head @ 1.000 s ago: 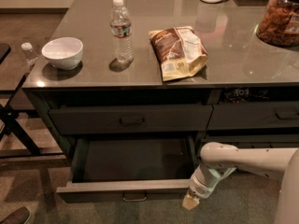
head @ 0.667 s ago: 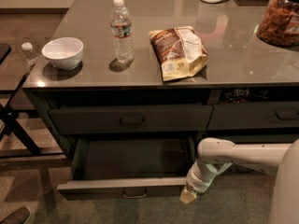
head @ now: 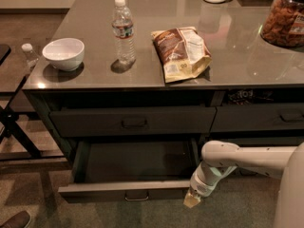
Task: Close middle drawer
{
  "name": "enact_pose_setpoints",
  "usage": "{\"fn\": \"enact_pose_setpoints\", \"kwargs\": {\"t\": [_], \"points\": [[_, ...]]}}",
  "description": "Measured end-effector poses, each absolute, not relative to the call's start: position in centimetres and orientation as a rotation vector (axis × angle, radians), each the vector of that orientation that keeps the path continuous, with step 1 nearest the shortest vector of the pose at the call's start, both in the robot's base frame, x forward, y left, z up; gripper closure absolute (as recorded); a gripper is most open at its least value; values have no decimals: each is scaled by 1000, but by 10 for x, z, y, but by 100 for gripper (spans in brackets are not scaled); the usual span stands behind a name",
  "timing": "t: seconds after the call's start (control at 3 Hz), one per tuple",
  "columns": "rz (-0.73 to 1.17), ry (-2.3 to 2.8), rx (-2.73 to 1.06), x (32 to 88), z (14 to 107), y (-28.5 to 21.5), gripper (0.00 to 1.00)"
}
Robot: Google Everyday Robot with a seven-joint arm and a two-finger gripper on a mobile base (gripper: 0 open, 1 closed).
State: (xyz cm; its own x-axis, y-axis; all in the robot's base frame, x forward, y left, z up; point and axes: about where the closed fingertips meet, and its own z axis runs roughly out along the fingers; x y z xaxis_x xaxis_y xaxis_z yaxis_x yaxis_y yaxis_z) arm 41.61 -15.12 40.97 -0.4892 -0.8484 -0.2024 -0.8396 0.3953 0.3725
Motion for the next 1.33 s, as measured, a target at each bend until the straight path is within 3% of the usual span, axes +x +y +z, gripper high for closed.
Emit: {"fn": "enact_pose_setpoints", "kwargs": {"t": [0.67,1.0,1.33], "points": [[-677,-2607,1577,416,410,-151,11],[-677,-2607,1577,416,410,-151,0],[-677,-2607,1577,416,410,-151,0]]}}
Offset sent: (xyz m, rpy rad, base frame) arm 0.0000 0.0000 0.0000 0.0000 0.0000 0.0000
